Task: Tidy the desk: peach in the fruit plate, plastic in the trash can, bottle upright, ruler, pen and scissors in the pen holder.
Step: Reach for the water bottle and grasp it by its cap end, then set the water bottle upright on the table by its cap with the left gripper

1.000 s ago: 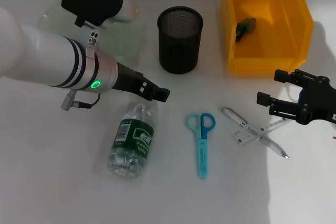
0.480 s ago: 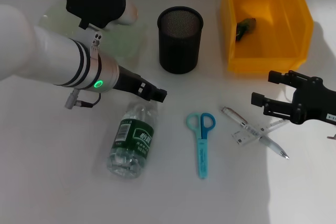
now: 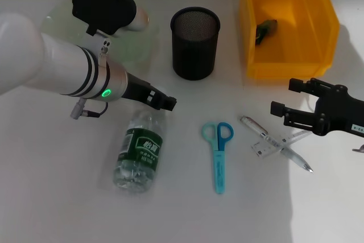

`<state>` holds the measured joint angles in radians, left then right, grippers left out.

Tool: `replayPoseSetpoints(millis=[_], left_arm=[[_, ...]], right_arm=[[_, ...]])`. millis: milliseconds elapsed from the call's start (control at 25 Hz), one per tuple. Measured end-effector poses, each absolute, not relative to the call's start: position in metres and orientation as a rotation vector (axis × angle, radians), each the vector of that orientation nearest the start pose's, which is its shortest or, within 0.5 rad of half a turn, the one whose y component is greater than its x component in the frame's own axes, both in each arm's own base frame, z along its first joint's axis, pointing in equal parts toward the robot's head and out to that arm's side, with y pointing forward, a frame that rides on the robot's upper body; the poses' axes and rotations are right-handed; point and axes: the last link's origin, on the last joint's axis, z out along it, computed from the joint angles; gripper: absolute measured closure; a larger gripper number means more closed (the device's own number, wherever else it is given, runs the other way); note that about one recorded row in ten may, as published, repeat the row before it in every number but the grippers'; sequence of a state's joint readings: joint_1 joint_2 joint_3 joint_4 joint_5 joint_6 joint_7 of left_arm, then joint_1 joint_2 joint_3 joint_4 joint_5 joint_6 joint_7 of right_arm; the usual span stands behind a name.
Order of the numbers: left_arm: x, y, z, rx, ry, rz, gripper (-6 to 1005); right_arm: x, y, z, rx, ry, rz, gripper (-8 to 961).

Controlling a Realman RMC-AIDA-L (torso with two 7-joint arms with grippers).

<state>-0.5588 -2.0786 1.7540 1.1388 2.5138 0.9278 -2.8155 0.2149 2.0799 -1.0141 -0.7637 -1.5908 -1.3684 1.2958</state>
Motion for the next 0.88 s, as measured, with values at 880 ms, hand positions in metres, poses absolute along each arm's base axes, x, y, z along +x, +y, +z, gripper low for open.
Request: replayPoseSetpoints(millis=[880], left_arm=[[-0.175, 0.344, -0.030, -2.628, -0.705, 0.125, 533]], right_arm=[[0.308, 0.283, 0.000, -2.467, 0.711, 0.735, 154]])
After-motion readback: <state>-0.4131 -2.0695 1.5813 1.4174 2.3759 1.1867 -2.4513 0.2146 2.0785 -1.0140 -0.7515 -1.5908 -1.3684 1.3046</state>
